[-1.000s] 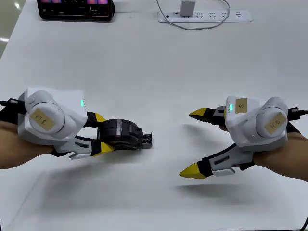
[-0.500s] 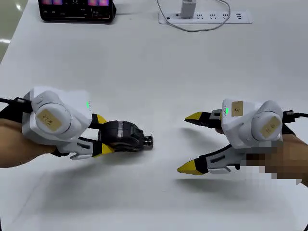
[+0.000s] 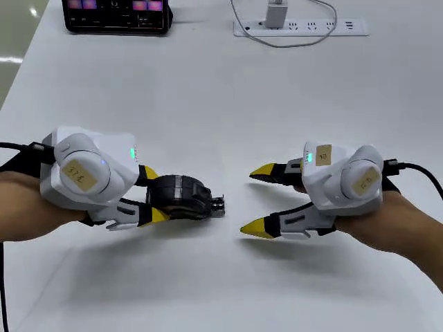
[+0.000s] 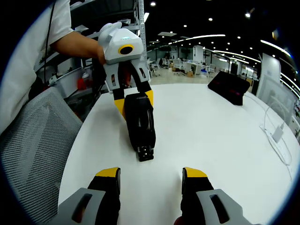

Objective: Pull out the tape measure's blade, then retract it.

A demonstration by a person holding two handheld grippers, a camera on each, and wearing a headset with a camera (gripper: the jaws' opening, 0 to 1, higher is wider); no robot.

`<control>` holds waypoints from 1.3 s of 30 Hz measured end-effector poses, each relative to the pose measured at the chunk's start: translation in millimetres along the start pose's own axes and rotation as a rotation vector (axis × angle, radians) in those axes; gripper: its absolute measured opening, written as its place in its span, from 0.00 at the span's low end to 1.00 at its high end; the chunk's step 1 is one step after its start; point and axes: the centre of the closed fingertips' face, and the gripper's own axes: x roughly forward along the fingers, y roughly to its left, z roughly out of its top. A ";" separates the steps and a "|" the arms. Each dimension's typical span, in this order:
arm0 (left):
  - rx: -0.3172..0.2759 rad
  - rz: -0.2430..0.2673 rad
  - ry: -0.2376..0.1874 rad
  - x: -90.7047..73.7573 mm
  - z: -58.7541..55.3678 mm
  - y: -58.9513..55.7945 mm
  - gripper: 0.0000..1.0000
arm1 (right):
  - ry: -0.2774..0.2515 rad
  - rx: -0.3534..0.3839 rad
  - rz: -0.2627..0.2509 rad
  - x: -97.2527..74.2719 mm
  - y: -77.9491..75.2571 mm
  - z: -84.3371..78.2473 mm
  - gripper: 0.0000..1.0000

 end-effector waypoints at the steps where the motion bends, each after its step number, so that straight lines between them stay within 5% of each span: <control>1: 0.000 0.000 0.001 0.0 0.0 0.0 0.25 | -0.003 -0.002 0.001 1.1 0.0 0.8 0.49; 39: -0.003 -0.004 0.009 0.2 0.0 -0.3 0.25 | -0.024 -0.086 0.066 34.5 7.1 8.8 0.27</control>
